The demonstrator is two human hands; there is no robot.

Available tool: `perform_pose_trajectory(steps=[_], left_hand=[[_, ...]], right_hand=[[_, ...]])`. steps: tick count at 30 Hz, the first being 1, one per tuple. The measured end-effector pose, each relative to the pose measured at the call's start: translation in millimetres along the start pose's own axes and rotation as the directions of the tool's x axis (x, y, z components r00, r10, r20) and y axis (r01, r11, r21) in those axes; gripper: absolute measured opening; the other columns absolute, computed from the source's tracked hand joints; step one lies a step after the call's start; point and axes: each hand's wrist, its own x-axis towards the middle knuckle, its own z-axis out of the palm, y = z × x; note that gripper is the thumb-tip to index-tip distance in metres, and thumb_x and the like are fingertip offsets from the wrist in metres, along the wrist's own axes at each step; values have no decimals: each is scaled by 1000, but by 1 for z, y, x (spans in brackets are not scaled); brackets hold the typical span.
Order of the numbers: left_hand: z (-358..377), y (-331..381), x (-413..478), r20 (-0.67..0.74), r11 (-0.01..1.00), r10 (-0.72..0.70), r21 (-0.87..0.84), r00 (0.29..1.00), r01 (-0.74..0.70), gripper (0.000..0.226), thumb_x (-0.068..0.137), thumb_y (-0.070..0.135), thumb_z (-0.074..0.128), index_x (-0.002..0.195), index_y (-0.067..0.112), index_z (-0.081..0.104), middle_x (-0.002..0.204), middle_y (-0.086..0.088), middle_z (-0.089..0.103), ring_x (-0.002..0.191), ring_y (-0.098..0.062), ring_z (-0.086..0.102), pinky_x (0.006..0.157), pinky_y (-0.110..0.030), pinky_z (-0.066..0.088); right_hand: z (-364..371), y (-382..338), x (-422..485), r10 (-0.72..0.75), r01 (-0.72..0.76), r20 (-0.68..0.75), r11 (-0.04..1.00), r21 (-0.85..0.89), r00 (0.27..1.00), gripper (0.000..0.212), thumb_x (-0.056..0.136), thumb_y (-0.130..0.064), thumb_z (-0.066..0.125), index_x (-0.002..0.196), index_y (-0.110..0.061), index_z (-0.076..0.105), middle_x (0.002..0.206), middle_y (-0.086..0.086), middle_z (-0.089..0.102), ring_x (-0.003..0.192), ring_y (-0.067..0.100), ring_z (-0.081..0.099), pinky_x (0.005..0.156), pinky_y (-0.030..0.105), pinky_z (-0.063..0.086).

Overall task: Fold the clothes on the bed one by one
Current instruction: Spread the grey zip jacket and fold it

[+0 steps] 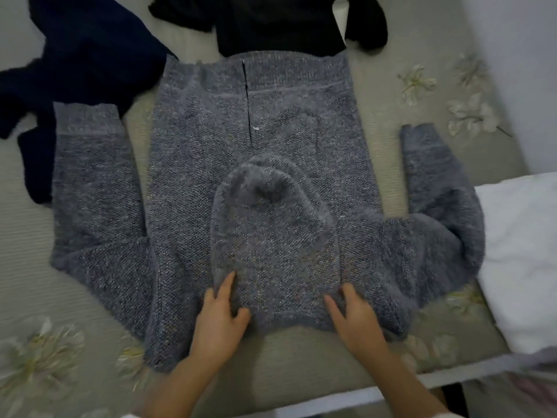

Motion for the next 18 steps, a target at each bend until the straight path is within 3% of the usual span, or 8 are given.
perform_pose_trajectory(steps=[2,4,6,8,10,13,16,18], left_hand=[[2,-1,-7,120,994,-12,107,993,-1,76,90,32,56,152,25,13,141,-8,40,117,-24,52,96,-32,44],[-2,4,-8,189,978,-53,207,981,13,76,87,35,58,149,22,17,138,-10,41,118,-28,50,95,-35,45],[-6,12,-7,152,936,-127,345,980,68,74,85,40,61,144,25,19,139,-13,26,120,-34,44,95,-39,44],[-4,26,-7,2,874,-79,481,997,68,80,83,43,63,145,26,16,151,-11,0,136,-38,17,106,-52,33],[7,46,-6,-138,878,190,468,972,-105,82,84,40,63,149,27,15,157,-10,-11,143,-33,-3,109,-59,21],[28,89,13,-185,763,554,503,812,-406,72,85,48,44,150,30,18,159,-15,-1,146,-34,-7,110,-61,13],[40,132,60,-164,723,583,551,796,-416,67,87,62,25,149,43,7,160,-9,-8,145,-36,-16,109,-64,2],[43,146,96,-183,821,412,499,893,-276,66,88,73,16,147,51,-4,158,-2,-22,142,-32,-27,109,-64,-4]], right_hand=[[-10,7,-5,-4,6,99,1000,-14,995,20,96,-38,51,88,-21,43,62,-6,48,49,5,43,46,21,32],[-23,10,-3,10,1,211,999,-53,977,23,94,-40,54,89,-19,49,64,-3,52,52,9,47,49,24,35],[-37,12,2,4,22,341,997,-72,940,25,92,-41,58,95,-17,58,77,0,62,67,14,57,60,29,44],[-57,16,10,-4,-3,362,1000,18,932,19,91,-38,60,93,-19,63,80,0,65,72,14,60,64,29,48],[-86,22,24,30,-59,216,990,130,976,12,93,-32,59,87,-23,64,76,-6,64,69,9,59,63,26,46],[-137,45,56,74,-57,-74,975,217,994,10,94,-25,56,88,-22,64,78,-4,64,76,14,62,72,34,52],[-184,73,83,65,-14,-276,983,183,959,5,92,-19,57,93,-20,62,79,-7,61,75,10,58,71,31,46],[-207,89,103,29,20,-392,993,120,920,10,90,-17,56,99,-19,59,83,-8,59,73,7,54,72,27,40]])
